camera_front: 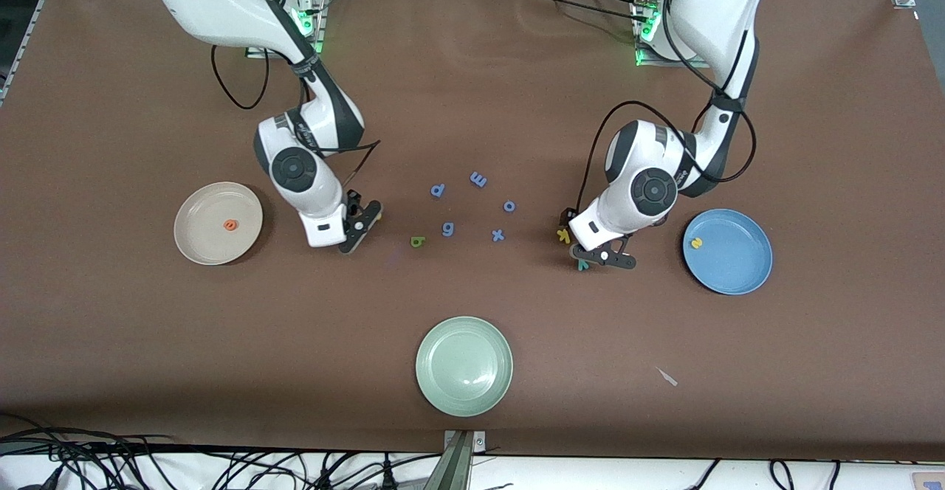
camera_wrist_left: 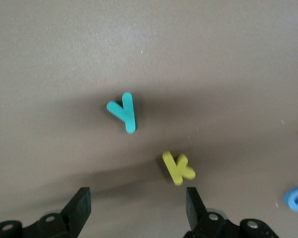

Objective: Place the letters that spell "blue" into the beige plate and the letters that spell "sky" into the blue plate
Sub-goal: 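Drop the i in the beige plate while the left gripper grasps the k, then grasp the yellow u with the right gripper while the left gripper drops the k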

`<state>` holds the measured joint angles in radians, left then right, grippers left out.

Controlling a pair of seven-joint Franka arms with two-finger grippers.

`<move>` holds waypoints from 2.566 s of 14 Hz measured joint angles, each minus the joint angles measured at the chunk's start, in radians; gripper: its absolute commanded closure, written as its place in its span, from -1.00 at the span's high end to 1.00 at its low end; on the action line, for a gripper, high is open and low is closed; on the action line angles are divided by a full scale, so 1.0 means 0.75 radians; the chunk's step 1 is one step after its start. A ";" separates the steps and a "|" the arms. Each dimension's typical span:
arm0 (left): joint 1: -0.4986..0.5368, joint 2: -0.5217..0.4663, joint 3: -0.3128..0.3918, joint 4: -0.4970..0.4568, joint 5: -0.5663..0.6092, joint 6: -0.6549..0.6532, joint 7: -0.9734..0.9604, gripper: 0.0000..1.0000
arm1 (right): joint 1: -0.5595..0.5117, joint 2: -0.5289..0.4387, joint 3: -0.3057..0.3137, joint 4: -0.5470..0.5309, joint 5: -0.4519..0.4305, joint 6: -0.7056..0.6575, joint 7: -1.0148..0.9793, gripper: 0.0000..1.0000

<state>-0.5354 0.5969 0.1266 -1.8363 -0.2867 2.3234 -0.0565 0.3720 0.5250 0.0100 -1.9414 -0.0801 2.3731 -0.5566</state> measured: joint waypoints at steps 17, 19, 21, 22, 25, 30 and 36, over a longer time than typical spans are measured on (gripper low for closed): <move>-0.076 0.124 0.001 0.085 -0.148 0.106 -0.046 -0.82 | -0.217 -0.065 -0.263 0.030 0.049 -0.353 0.234 1.00; -0.076 0.123 0.002 0.085 -0.148 0.105 -0.046 -0.83 | -0.210 -0.072 -0.203 0.050 0.072 -0.362 0.396 1.00; -0.070 0.116 0.009 0.085 -0.148 0.084 -0.041 -0.89 | -0.203 -0.073 -0.124 0.072 0.077 -0.363 0.577 1.00; -0.061 0.103 0.015 0.086 -0.148 0.060 -0.037 -0.89 | -0.198 -0.073 -0.083 0.083 0.078 -0.363 0.674 1.00; -0.005 0.036 0.026 0.089 -0.148 -0.044 0.029 -0.89 | -0.174 -0.065 0.036 0.115 0.079 -0.361 0.971 1.00; 0.205 -0.074 0.050 0.080 -0.078 -0.263 0.370 -0.90 | -0.077 0.007 0.109 0.144 0.119 -0.202 1.320 1.00; 0.330 -0.074 0.258 0.031 -0.013 -0.274 0.964 -0.89 | 0.058 0.113 0.110 0.118 0.119 0.053 1.531 0.99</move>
<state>-0.2879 0.5416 0.3199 -1.8132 -0.2967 2.1179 0.6666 0.4153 0.6097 0.0926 -1.8527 0.0091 2.4128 0.5920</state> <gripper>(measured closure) 0.731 0.000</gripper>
